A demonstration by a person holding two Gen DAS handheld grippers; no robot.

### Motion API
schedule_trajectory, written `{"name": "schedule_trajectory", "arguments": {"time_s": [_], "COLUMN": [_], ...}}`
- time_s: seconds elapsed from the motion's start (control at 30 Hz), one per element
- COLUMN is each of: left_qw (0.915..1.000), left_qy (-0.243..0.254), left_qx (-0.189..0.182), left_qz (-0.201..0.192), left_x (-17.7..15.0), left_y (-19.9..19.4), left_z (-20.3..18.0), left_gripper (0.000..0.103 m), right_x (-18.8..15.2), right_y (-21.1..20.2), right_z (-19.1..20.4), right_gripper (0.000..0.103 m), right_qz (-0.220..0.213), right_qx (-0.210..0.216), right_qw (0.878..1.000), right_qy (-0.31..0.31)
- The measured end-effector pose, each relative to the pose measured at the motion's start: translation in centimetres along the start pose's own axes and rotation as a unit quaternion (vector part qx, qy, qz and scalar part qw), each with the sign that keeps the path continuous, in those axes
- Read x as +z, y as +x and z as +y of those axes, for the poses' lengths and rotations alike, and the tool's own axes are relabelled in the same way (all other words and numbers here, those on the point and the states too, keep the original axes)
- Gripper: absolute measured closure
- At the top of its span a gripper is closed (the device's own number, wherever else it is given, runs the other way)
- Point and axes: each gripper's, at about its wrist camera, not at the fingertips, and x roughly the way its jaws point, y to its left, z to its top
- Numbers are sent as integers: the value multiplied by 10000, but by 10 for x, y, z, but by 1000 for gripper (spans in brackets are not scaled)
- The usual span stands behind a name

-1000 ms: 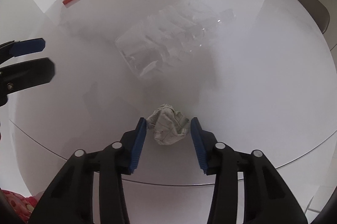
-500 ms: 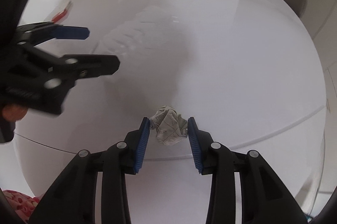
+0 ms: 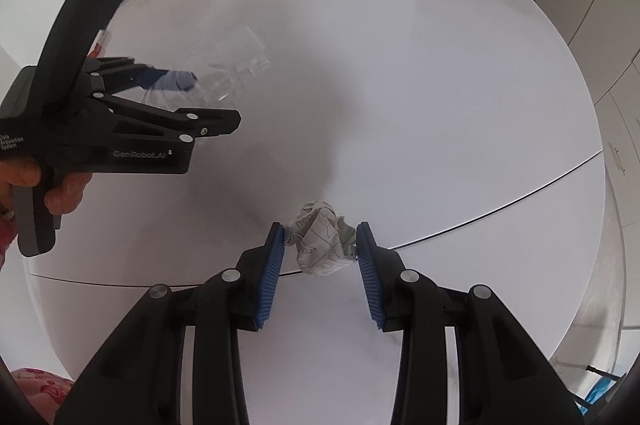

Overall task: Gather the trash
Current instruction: 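Grasp the clear plastic bottle with the left tool while the right tool holds the paper, then carry the bottle and paper ball to the bin and open both tools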

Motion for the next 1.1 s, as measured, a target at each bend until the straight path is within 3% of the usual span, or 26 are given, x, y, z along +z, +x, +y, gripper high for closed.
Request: {"name": "schedule_trajectory", "arguments": {"time_s": [0.27, 0.53, 0.77, 1.0, 1.1], "left_qw": [9998, 9990, 9952, 9852, 9825], "left_qy": [-123, -100, 227, 659, 950], "left_qx": [91, -58, -724, -1536, -1588], "left_qz": [-124, -432, -619, -383, -234], "left_x": [-5, -33, -60, -90, -98], "left_y": [-9, -56, -97, -101, -94], "left_z": [2, -33, -120, -224, -259], "left_gripper": [34, 34, 34, 34, 34], "right_x": [-9, -41, -130, -241, -282], "right_y": [-10, -50, -103, -122, -113], "right_z": [-11, -22, -65, -124, -148], "right_gripper": [65, 65, 65, 65, 56], "right_qz": [-55, -314, -404, -223, -7], "right_qx": [3, -155, -469, -706, -718], "right_qw": [10000, 9992, 9947, 9817, 9757], "right_qy": [-15, 173, 821, 1757, 2071]}}
